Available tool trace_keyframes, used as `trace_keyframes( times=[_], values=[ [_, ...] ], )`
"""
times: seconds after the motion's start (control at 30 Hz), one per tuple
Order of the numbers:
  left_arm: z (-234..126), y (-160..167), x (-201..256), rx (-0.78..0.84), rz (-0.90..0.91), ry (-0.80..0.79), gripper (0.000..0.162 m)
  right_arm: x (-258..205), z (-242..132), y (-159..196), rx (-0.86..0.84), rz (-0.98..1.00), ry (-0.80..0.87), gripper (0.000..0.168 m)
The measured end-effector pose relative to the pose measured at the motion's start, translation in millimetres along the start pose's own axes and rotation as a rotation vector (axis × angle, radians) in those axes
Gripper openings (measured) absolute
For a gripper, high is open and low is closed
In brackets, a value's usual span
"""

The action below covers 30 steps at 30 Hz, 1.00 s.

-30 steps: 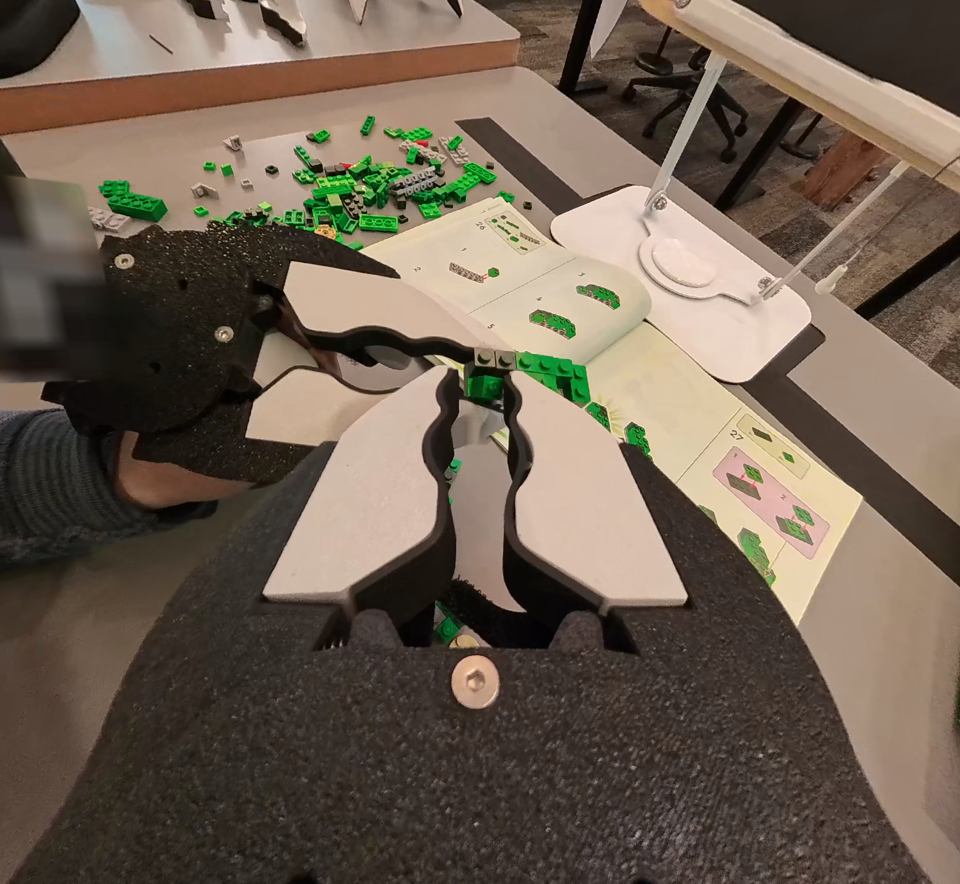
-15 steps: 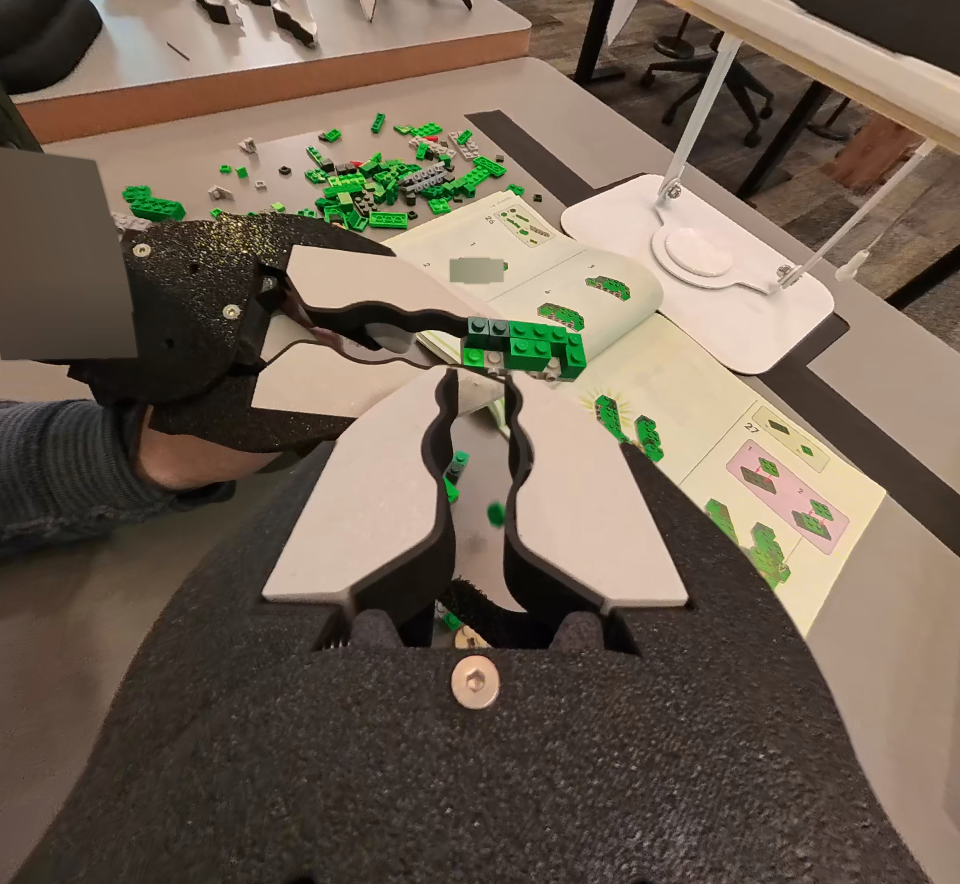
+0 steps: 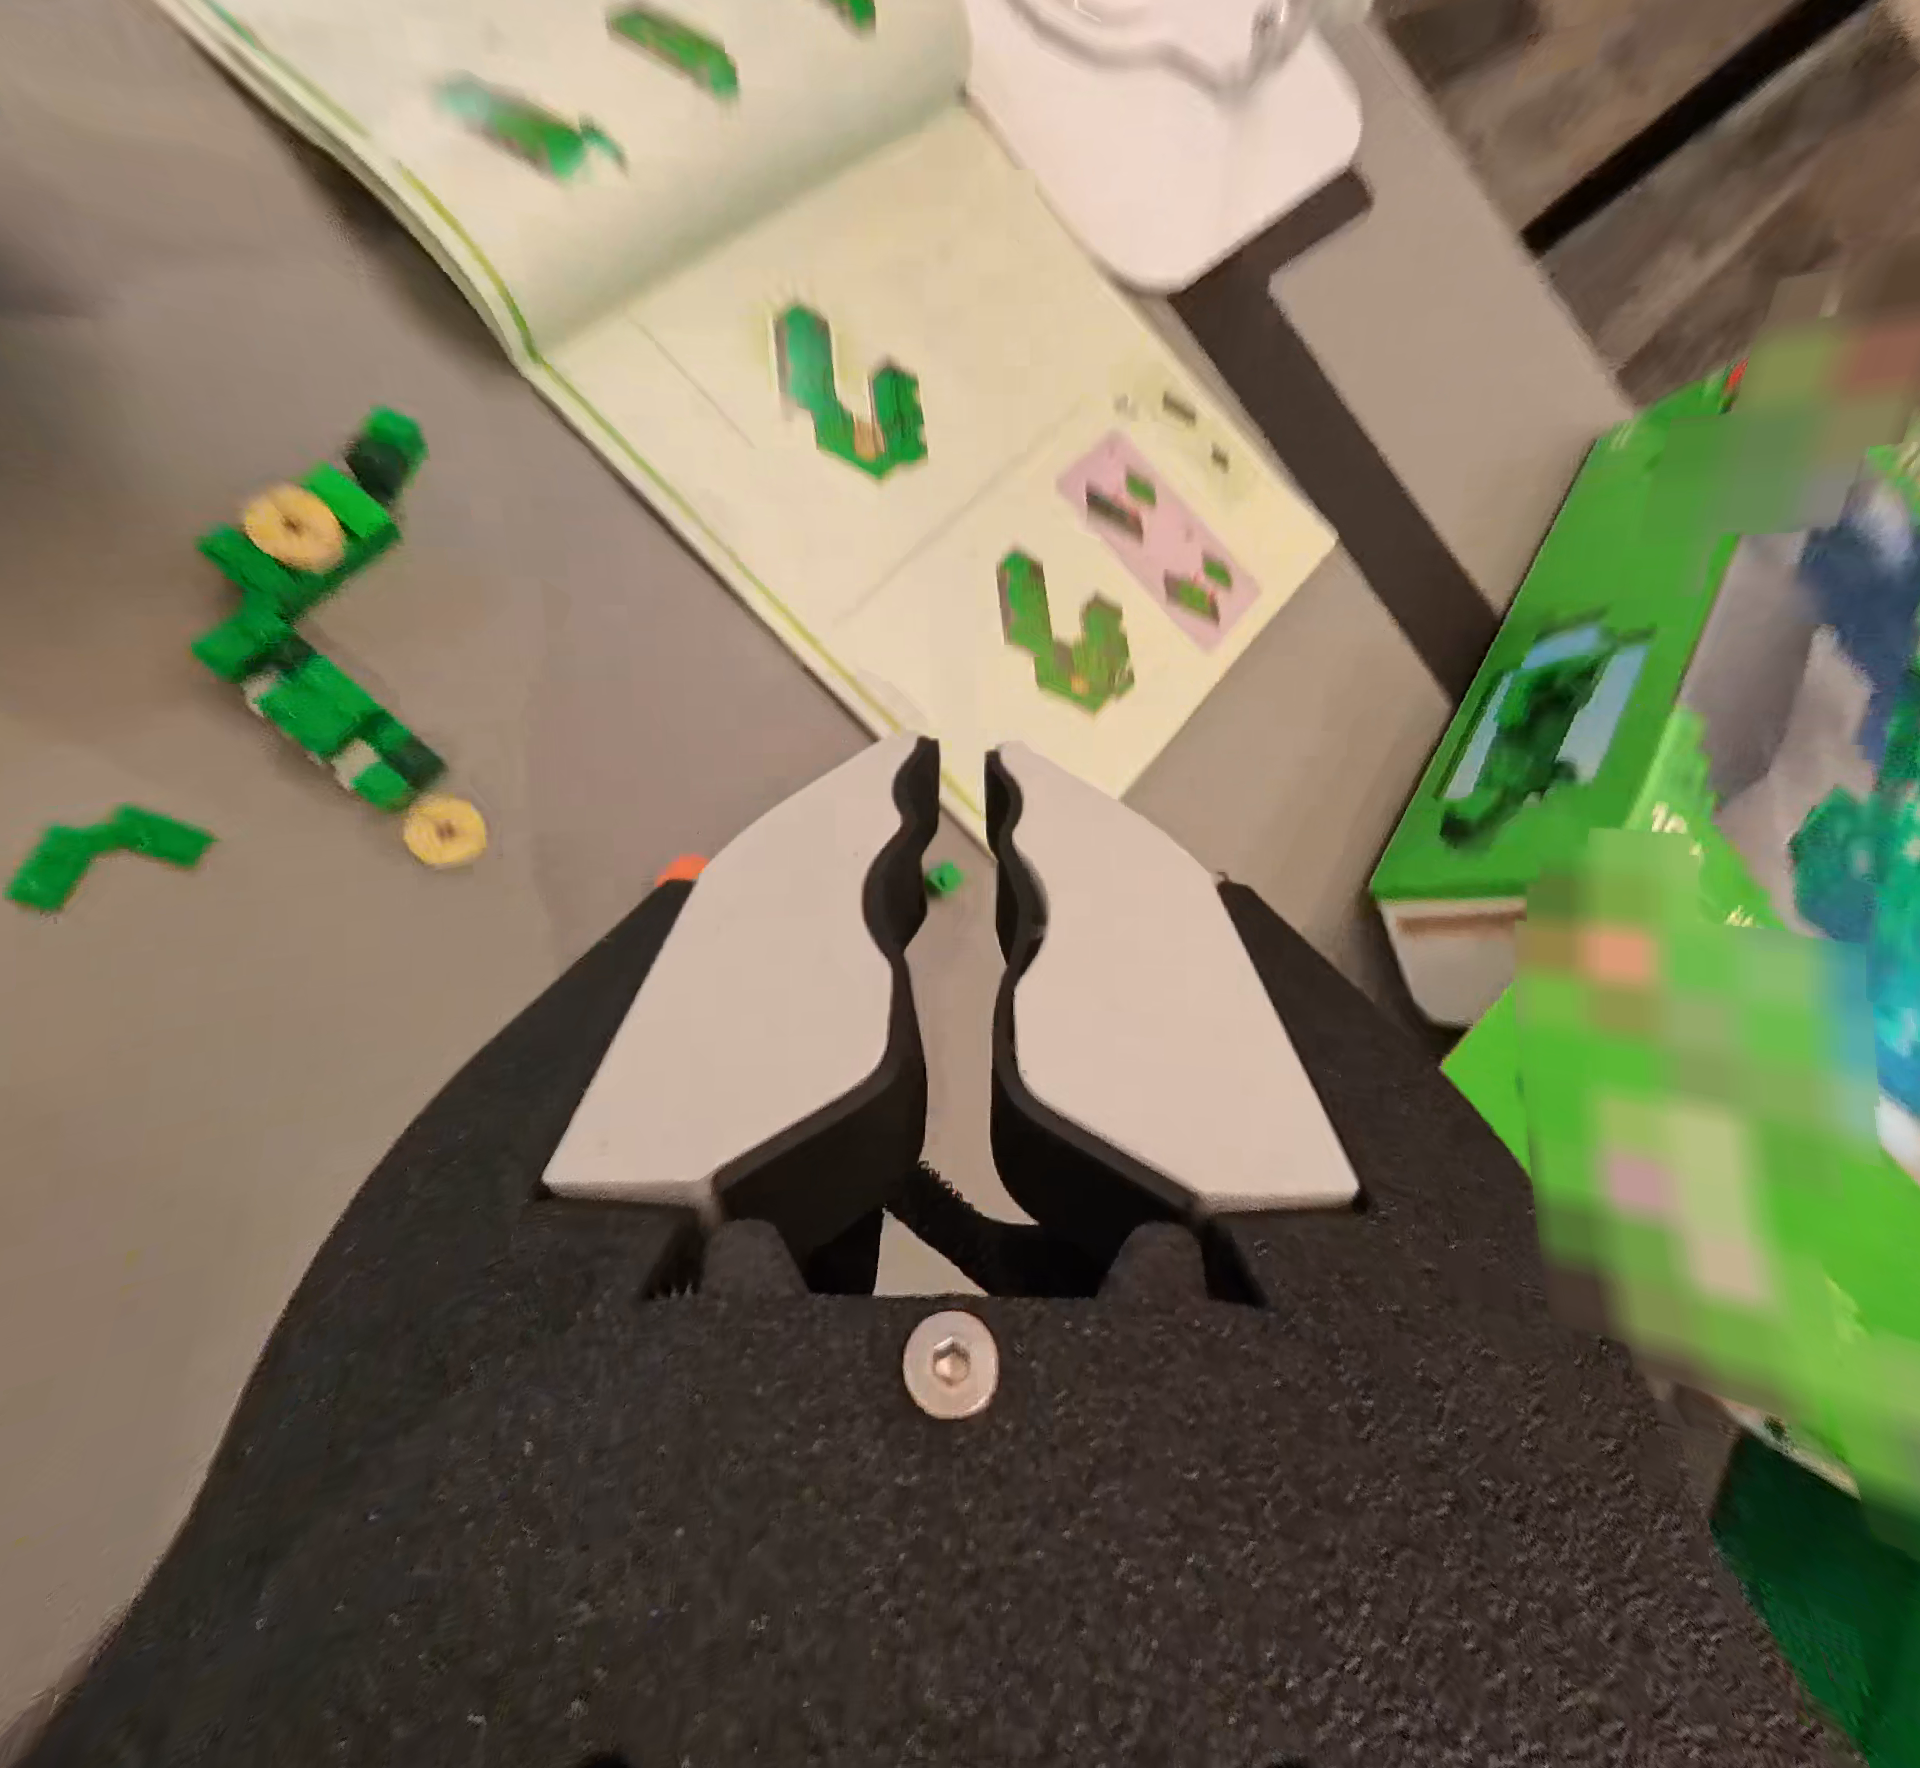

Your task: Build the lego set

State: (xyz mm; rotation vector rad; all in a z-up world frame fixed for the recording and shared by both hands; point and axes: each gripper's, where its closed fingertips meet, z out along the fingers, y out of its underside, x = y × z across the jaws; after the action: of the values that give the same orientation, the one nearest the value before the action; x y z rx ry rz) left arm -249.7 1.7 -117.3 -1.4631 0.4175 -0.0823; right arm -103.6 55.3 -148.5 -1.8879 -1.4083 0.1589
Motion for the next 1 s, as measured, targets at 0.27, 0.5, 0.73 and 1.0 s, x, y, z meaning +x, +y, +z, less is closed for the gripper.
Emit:
trace_keyframes(
  times=[0.27, 0.5, 0.73, 1.0],
  values=[
    [2.8, 1.1, 8.3, -0.011, 0.016, 0.035, 0.018, 7.9, 29.0, 67.8, -0.180, 0.171, -0.144, 0.011],
    [3.2, 2.1, 9.2, -0.023, 0.046, 0.027, 0.019, 8.2, 35.5, 70.6, -0.240, 0.428, -0.095, 0.024],
    [3.4, 1.7, 10.1, -0.021, 0.044, 0.033, 0.018, -8.0, 41.7, 68.7, -0.176, 0.513, -0.005, 0.025],
    [4.0, 1.9, 11.9, -0.024, 0.048, 0.041, 0.018, -4.7, 47.1, 74.4, -0.218, 0.470, 0.059, 0.011]
  ],
)
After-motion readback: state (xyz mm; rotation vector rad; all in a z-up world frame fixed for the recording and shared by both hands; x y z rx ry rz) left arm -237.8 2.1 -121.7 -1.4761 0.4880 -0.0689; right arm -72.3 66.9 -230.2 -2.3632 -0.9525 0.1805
